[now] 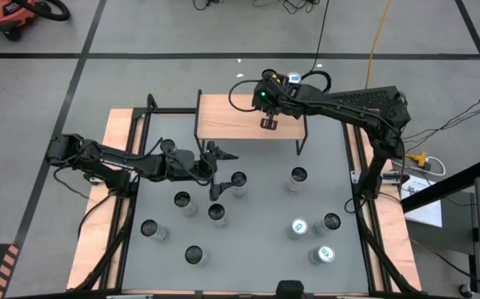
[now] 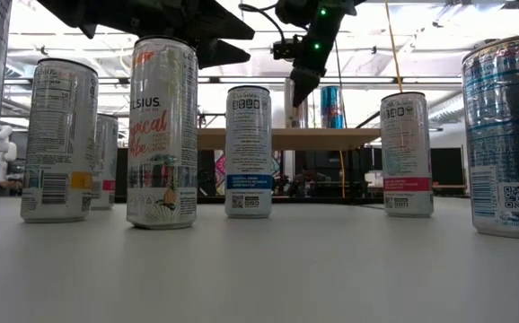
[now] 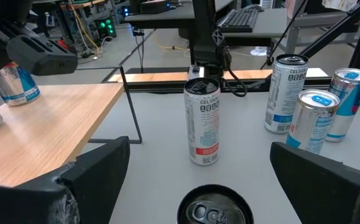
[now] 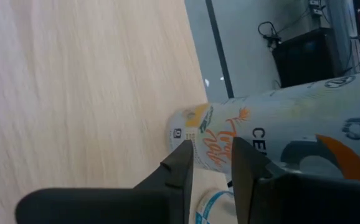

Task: Place canned beverage on shelf
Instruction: Put the right white yellow soda can on the shelf

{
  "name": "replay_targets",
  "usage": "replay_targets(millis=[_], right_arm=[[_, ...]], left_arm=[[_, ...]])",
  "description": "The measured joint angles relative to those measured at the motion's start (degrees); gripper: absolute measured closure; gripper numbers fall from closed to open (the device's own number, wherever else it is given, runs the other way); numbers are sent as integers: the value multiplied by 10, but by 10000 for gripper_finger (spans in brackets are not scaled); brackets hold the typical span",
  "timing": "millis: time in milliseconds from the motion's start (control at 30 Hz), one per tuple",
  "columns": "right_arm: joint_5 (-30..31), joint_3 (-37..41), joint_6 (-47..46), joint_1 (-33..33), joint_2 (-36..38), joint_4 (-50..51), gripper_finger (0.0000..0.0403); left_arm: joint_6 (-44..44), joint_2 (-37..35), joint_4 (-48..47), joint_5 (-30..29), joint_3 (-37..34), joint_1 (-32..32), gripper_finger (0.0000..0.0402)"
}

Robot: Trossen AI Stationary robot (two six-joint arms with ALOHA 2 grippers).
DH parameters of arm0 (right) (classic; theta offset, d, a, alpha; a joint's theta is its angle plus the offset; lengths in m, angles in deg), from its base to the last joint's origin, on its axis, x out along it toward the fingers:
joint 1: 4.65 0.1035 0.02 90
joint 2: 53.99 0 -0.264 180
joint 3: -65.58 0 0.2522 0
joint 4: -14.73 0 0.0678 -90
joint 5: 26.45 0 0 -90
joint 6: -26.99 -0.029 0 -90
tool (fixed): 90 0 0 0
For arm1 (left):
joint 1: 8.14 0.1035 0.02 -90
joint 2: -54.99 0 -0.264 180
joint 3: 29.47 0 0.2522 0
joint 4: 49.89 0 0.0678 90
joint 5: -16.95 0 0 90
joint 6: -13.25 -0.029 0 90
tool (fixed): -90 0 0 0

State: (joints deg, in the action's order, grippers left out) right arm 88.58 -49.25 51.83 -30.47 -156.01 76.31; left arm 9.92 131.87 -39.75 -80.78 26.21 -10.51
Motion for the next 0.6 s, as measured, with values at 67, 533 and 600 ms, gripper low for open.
replay_targets(millis=[67,533,600], right_arm=[[0,0,0,0,0,0,355],[3,0,0,6,0,26,355],[4,0,-1,1,0,26,355]], left_arm=[[0,0,0,0,0,0,11],[0,0,-6,0,0,0,11],[0,0,-6,0,0,0,11]])
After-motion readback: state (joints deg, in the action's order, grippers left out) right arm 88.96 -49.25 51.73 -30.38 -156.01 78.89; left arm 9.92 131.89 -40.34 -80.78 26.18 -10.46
